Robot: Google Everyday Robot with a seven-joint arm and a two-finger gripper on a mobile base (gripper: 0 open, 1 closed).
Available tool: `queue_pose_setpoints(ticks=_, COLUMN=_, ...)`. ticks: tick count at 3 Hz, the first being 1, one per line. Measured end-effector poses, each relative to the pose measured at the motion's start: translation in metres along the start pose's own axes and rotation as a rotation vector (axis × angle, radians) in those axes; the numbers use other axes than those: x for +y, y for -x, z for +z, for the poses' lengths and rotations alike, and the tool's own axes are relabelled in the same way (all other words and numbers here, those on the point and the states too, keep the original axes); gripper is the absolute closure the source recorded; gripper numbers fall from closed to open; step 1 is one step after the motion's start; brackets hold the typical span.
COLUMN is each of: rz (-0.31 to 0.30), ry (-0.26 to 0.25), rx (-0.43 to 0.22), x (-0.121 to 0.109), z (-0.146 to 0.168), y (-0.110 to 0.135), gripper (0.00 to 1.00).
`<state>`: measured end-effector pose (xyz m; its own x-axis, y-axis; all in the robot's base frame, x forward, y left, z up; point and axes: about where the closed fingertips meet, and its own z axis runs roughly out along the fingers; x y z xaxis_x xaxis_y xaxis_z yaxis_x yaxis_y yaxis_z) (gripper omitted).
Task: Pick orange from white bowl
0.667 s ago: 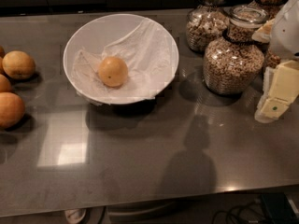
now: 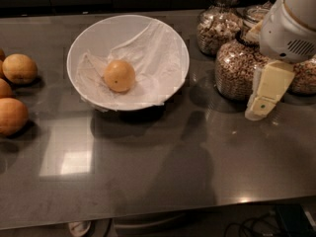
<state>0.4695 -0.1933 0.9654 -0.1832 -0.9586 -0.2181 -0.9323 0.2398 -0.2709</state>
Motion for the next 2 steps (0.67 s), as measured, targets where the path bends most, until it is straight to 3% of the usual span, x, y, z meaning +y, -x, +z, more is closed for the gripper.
queue_pose_setpoints(ticks=2, rz=-0.151, ry=-0.035, rx=-0.141, x=-0.040, z=0.041, y=0.090, gripper=0.00)
